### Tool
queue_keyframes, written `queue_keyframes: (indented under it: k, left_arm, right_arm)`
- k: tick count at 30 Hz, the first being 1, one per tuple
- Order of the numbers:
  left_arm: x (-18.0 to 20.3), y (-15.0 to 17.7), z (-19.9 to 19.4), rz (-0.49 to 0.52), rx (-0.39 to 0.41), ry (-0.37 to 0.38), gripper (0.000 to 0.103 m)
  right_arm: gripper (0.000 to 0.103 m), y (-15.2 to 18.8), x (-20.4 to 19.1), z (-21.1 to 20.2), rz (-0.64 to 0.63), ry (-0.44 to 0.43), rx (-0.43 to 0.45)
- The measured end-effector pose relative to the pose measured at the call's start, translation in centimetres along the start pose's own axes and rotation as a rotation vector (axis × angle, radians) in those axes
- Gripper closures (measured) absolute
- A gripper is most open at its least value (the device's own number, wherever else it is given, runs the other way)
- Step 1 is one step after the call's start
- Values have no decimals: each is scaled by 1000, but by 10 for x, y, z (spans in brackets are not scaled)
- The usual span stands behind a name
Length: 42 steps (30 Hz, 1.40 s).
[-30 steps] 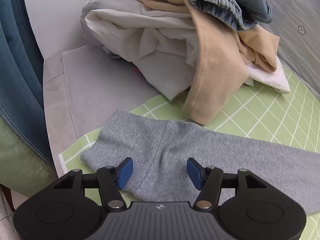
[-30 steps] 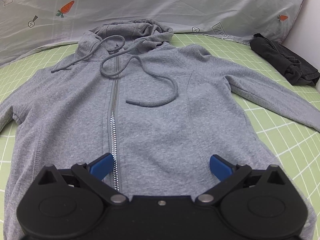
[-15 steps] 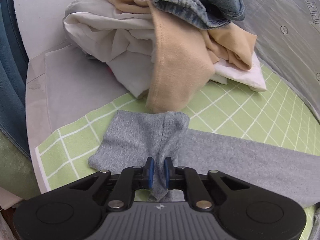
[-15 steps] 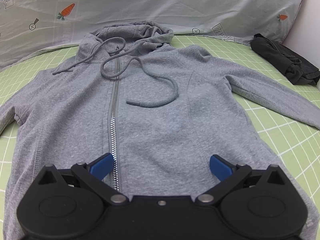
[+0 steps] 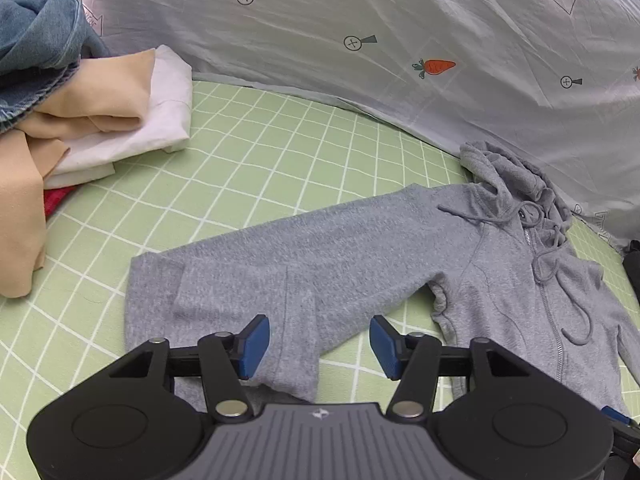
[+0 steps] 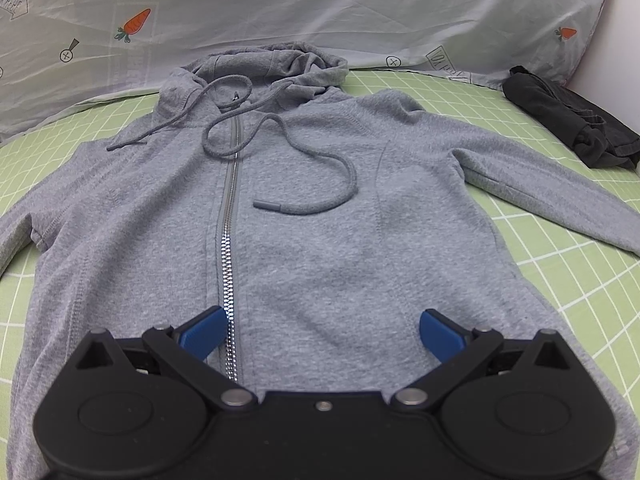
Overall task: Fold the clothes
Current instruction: 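Fold the sleeve across the hoodie body with the left gripper and release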
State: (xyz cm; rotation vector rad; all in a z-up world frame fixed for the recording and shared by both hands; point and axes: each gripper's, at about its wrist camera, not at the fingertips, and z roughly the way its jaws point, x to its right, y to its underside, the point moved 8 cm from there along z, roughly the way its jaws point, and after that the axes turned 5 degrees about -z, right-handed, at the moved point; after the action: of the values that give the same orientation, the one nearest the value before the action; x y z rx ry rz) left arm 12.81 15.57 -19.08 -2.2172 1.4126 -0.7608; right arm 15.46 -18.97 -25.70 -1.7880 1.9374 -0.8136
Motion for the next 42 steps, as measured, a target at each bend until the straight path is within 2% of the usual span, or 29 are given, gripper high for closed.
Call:
queue_keyframes:
  k: [5,9,14,15,17,18,19,24,26,28,31,32,33,34,35,40,42]
  left_arm:
    - [-45,-2,0,-2,10,-160,41]
    - [-69,7,16,-29,-60,-182,41]
    - [-65,11,17,-17,-42,-151,44]
    - [-62,11,17,-10,-41,-141,54]
    - [-55,13,18,16,-43,-138,64]
    - [-51,13,19,26,-44,-138,79]
    - [-47,13,20,30,-46,-126,85]
    - [-26,11,20,11,-49,-39,87]
    - [-10,4,13,-5,-21,26,87]
    - [12,-5,1,13,23,128,87]
    - [46,-13,-12,51,64,262,79]
    - [54,-13,-11,72,63,268,72]
    - [62,-11,-9,105,51,263,61]
    - [65,-7,-5,134,32,249,53]
    - [64,-3,-2,146,14,227,41]
    - [26,5,2,108,-16,111,37]
    - [7,5,3,92,-20,52,34]
  right_arm:
    - [0,3,1,-1,9,-2,26]
    - [0,4,1,-2,12,-3,42]
    - [0,3,1,-1,13,-3,42]
    - [0,3,1,-1,13,-2,42]
    - [0,3,1,-1,13,-2,43]
    - [0,3,1,-1,13,-2,44]
    - [0,3,1,-2,13,-3,45]
    - [0,4,1,-2,13,-4,48]
    - [0,3,1,-2,12,-4,48]
    - [0,3,1,-2,11,-4,47]
    - [0,3,1,-2,9,-5,45]
    - [0,3,1,-2,8,-5,43]
    - [0,2,1,-2,6,-3,39]
    - [0,2,1,-2,4,-1,34]
    - [0,1,0,-2,-2,3,25]
    - [0,-9,-13,-13,-133,60,-5]
    - [0,-17,-22,-26,-151,50,42]
